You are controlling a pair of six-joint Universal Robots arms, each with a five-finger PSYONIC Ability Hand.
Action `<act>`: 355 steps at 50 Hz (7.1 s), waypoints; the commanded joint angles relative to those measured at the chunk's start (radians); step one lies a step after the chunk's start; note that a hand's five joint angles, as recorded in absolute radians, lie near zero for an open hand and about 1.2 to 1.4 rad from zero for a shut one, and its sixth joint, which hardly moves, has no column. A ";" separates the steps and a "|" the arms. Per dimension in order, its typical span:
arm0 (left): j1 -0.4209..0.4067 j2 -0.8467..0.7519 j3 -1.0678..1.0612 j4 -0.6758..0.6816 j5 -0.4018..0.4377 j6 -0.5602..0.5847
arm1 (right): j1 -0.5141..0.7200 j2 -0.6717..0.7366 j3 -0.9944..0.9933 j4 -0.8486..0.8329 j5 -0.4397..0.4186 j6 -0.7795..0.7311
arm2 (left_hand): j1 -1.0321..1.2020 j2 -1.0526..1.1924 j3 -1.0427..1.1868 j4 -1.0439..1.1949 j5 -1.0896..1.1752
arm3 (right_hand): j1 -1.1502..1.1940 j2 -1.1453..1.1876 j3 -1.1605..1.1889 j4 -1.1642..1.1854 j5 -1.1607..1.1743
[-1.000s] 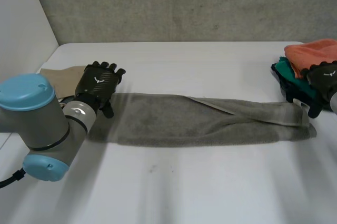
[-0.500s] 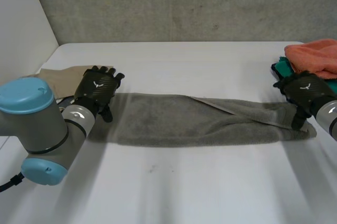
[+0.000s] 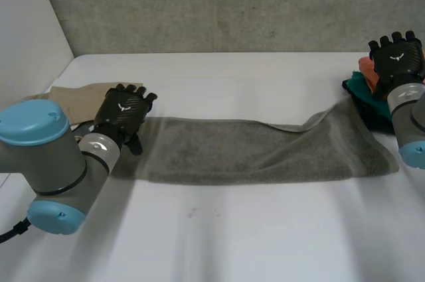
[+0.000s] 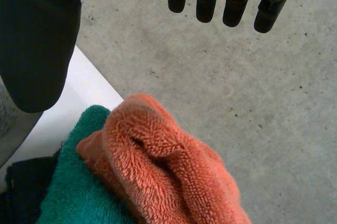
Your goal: Fold the laundry.
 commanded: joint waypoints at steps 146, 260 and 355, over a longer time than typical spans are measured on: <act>-0.413 -0.176 0.241 0.050 -0.044 -0.118 | 0.215 -0.350 0.713 0.074 -0.133 0.015 | 0.011 -0.001 -0.006 0.003 -0.018 | 0.210 0.219 0.220 0.220 0.212; -0.437 -0.291 0.401 -0.394 -0.271 -0.258 | 0.292 -0.111 0.234 0.444 -0.236 0.156 | 0.055 0.043 0.038 0.047 0.026 | -0.050 -0.041 -0.039 -0.039 -0.048; -0.249 0.086 0.419 -0.421 0.421 -0.333 | -0.108 -0.031 -0.175 -0.303 -0.286 0.309 | 0.055 0.043 0.038 0.047 0.026 | 1.172 1.181 1.182 1.182 1.174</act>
